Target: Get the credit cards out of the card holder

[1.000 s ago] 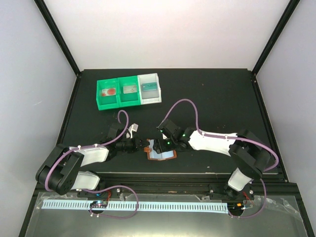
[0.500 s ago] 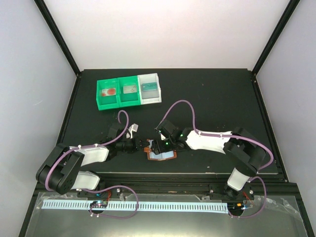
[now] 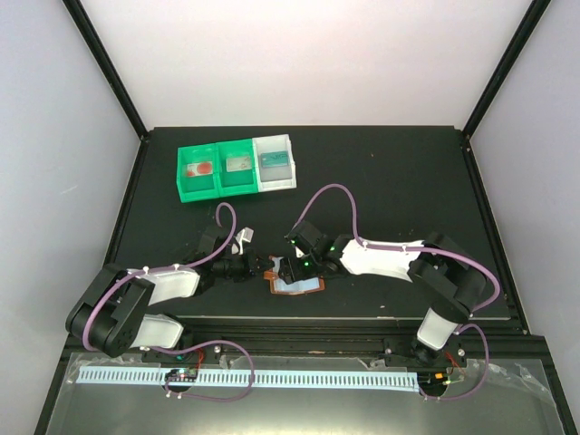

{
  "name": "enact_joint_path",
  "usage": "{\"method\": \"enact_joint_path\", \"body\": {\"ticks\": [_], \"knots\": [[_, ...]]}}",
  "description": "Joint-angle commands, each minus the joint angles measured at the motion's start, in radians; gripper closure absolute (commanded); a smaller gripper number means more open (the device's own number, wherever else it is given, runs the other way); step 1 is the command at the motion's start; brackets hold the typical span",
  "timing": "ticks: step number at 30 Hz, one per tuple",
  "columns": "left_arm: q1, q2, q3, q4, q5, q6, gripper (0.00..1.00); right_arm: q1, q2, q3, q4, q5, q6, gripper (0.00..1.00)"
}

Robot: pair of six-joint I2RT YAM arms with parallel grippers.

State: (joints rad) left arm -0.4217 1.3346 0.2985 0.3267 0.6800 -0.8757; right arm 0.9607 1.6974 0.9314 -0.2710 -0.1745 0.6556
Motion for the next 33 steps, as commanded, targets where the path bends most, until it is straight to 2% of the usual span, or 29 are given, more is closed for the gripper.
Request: {"method": "enact_joint_path", "body": {"ticks": [1, 23, 33], "knots": [[-0.008, -0.028, 0.007, 0.004, 0.004, -0.002, 0.98, 0.007, 0.009, 0.007, -0.033, 0.062, -0.014, 0.29], [-0.009, -0.039, 0.004, -0.013, -0.012, -0.014, 0.99, 0.006, -0.085, -0.005, -0.182, 0.3, -0.038, 0.33], [-0.009, -0.032, 0.008, -0.011, -0.025, -0.012, 0.98, -0.009, -0.159, -0.059, -0.205, 0.382, -0.045, 0.39]]}}
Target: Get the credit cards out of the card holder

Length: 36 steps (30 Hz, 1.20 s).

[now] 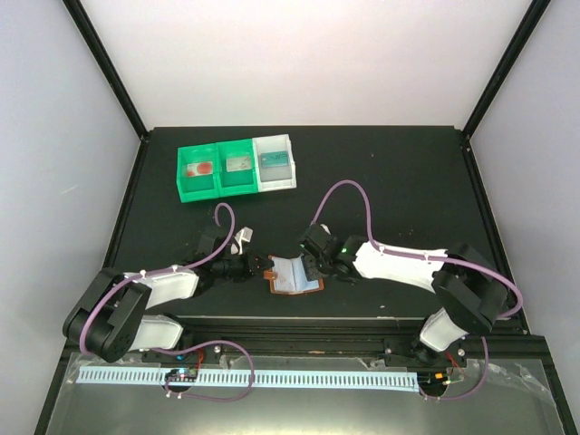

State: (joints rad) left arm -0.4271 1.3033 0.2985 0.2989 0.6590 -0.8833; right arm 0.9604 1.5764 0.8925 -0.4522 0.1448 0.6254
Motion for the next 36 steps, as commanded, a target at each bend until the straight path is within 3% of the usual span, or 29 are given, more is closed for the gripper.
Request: {"method": "enact_joint_path", "body": {"ticks": [1, 7, 16, 25, 30, 36], "knots": [[-0.005, -0.001, 0.006, 0.021, -0.004, -0.007, 0.98, -0.011, -0.045, -0.019, -0.034, 0.074, -0.016, 0.4], [-0.005, -0.005, 0.019, 0.006, 0.0, 0.01, 0.99, -0.011, -0.124, -0.011, -0.048, 0.067, -0.046, 0.45], [-0.007, -0.049, 0.011, -0.02, -0.019, 0.007, 0.98, -0.011, -0.117, -0.003, 0.138, -0.215, -0.024, 0.61], [-0.007, -0.046, 0.023, -0.058, -0.023, 0.03, 0.98, -0.008, 0.032, 0.007, 0.249, -0.389, 0.011, 0.49], [-0.009, -0.047, 0.024, -0.049, -0.02, 0.018, 0.99, -0.001, 0.066, 0.01, 0.273, -0.425, 0.022, 0.38], [-0.013, -0.061, 0.021, -0.05, -0.031, 0.015, 0.98, 0.005, 0.083, 0.024, 0.251, -0.419, 0.013, 0.33]]}}
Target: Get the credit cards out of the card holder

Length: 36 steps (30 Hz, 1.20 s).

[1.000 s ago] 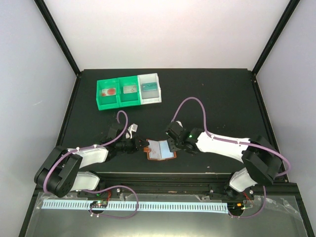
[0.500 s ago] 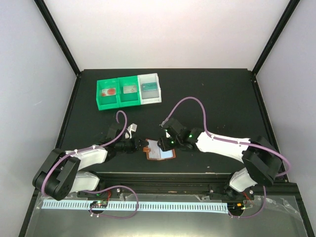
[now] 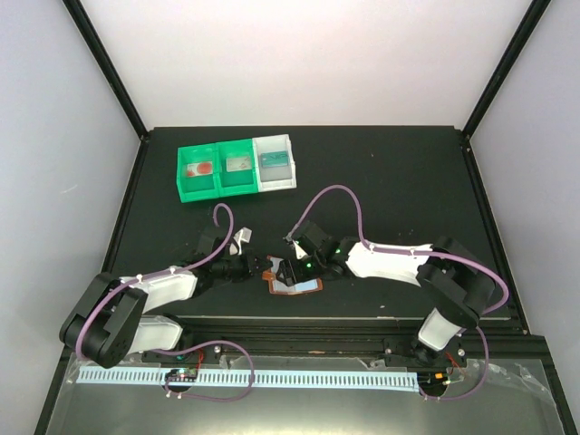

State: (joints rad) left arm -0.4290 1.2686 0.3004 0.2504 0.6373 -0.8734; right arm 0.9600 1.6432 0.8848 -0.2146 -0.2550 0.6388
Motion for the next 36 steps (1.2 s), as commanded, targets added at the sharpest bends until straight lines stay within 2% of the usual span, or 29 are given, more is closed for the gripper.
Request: {"method": "enact_joint_path", "body": {"ticks": [1, 36], "knots": [[-0.011, -0.027, 0.019, -0.002, -0.013, 0.005, 0.98, 0.005, 0.02, 0.035, 0.011, -0.02, -0.002, 0.33], [-0.023, -0.023, 0.019, 0.006, -0.012, -0.002, 0.98, 0.009, 0.031, 0.036, -0.061, 0.063, 0.004, 0.34]]}}
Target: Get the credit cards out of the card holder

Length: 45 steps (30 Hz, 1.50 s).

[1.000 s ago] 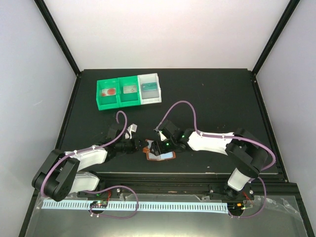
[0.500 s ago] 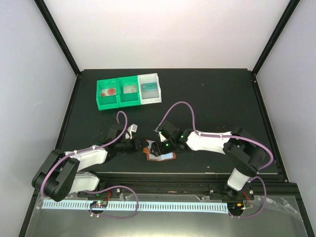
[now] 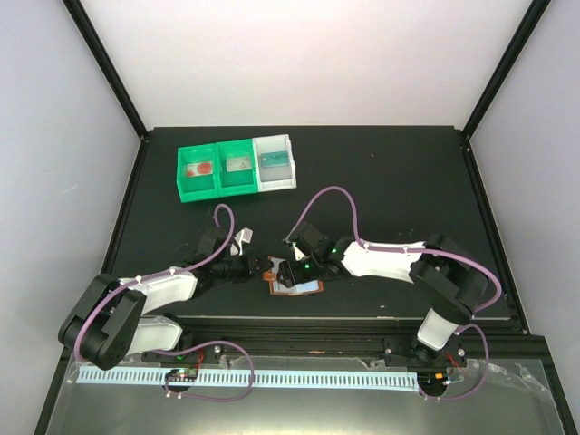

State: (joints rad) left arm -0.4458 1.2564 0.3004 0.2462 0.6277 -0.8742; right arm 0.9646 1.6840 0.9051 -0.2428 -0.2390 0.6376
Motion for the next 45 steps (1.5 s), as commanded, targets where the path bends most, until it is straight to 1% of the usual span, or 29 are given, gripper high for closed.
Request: {"method": "enact_joint_path", "body": {"ticks": [1, 29, 45], "knots": [[-0.006, -0.011, 0.019, 0.01, -0.002, -0.001, 0.98, 0.005, -0.012, 0.016, -0.034, 0.05, 0.005, 0.34], [-0.008, -0.003, 0.017, 0.013, -0.002, 0.006, 0.99, 0.005, -0.063, 0.005, -0.084, 0.122, 0.005, 0.37], [-0.008, 0.018, 0.019, 0.018, -0.004, 0.011, 0.98, 0.005, -0.135, -0.03, -0.129, 0.181, 0.005, 0.37]]}}
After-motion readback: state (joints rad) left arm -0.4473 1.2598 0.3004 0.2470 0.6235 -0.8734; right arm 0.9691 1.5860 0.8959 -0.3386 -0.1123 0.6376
